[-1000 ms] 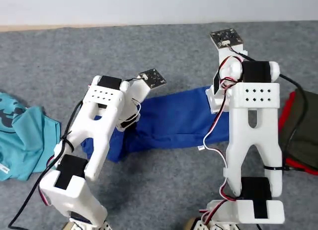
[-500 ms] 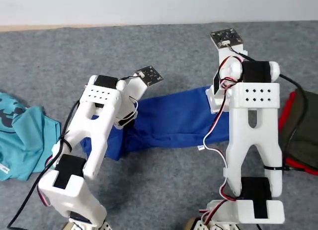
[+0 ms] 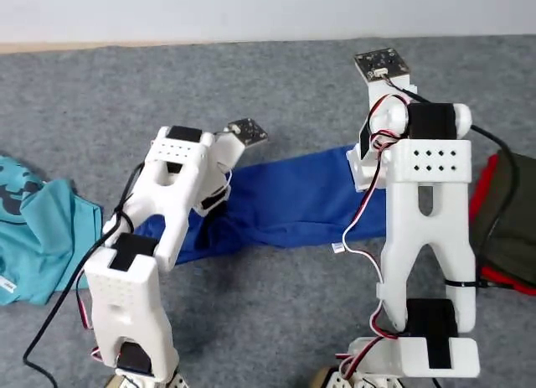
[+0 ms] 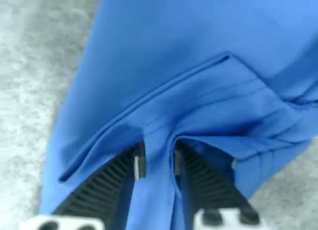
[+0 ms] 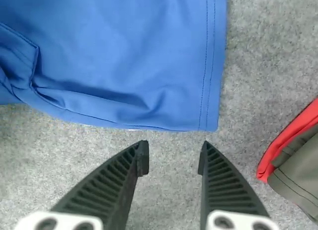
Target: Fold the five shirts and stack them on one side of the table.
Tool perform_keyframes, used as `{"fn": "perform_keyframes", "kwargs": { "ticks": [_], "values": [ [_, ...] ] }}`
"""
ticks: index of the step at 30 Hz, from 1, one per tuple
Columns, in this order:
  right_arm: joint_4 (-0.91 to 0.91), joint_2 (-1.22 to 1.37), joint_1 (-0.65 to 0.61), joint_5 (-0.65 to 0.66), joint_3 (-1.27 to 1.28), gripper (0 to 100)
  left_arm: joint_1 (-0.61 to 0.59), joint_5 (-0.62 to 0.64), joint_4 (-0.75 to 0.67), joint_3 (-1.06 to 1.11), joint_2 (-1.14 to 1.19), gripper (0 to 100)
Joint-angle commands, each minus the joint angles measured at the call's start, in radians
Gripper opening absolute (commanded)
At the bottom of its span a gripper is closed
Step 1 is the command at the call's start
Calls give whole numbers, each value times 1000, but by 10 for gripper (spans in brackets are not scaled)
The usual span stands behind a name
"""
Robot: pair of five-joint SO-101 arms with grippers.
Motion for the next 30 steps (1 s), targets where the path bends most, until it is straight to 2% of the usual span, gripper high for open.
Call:
{"fn": "perform_keyframes", "kwargs": {
  "ticks": [1, 9, 17, 25, 30],
  "values": [
    [36, -5, -7, -6, -5, 176, -12, 2, 68, -113, -6, 104],
    [36, -5, -7, -6, -5, 176, -25, 0, 58, -150, 11, 104],
    [36, -7, -15, -6, -5, 176, -29, 0, 57, -162, 126, 103],
    [36, -5, -173, -11, 58, 175, -55, 5, 26, -165, 135, 43],
    [30, -4, -186, -9, 68, 175, -86, 98, -2, -168, 124, 39]
  ]
}}
